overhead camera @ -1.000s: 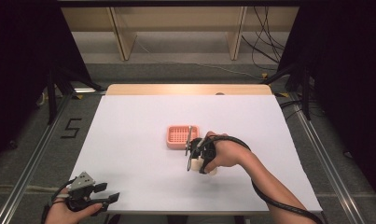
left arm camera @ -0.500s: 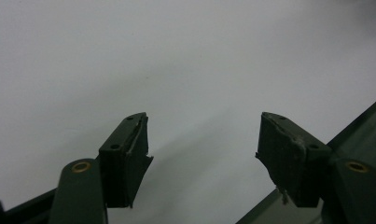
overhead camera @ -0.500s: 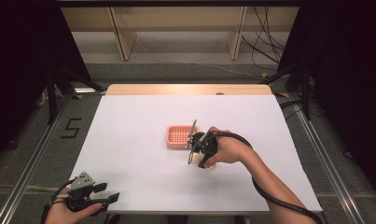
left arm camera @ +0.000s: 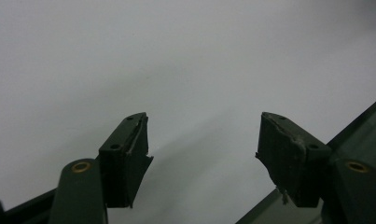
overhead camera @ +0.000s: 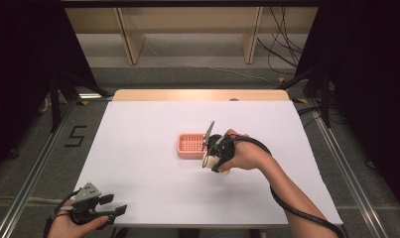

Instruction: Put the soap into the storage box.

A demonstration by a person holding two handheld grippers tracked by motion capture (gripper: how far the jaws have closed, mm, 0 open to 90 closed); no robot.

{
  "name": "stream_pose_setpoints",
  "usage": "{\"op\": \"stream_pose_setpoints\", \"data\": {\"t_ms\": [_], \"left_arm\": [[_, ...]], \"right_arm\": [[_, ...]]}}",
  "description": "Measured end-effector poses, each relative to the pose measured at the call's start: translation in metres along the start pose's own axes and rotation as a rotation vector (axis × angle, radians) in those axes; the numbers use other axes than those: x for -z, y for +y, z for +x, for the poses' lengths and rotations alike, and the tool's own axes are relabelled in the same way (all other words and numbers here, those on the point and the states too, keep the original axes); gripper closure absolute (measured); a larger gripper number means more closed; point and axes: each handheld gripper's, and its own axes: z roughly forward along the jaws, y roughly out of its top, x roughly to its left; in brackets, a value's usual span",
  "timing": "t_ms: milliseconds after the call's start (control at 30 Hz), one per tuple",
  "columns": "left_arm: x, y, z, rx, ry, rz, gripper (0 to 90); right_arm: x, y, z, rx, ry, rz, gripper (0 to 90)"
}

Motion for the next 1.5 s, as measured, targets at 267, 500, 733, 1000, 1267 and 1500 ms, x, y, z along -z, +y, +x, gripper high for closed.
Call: {"op": "stream_pose_setpoints", "data": {"t_ms": [267, 500, 733, 1000, 1267, 1500], "left_arm": [[0.001, 0.000, 0.000, -0.001, -0.005, 0.010, 33.2], [0.001, 0.000, 0.000, -0.003, -0.004, 0.007, 33.2], [0.001, 0.000, 0.001, -0.008, -0.002, 0.013, 33.2], [0.001, 0.000, 0.001, -0.006, -0.001, 0.012, 33.2], [0.002, 0.000, 0.001, -0.009, -0.002, 0.017, 33.2], [0.000, 0.000, 0.000, 0.000, -0.001, 0.001, 33.2]], "right_arm": [[0.002, 0.001, -0.003, -0.031, -0.025, -0.040, 50.5], [0.002, 0.000, -0.008, -0.027, -0.040, -0.064, 50.5], [0.004, -0.001, -0.012, -0.078, -0.039, -0.105, 50.5], [0.003, -0.002, -0.016, -0.082, -0.043, -0.128, 50.5], [0.004, -0.002, -0.021, -0.076, -0.050, -0.146, 50.5], [0.006, -0.001, -0.023, -0.118, -0.068, -0.146, 50.5]]}}
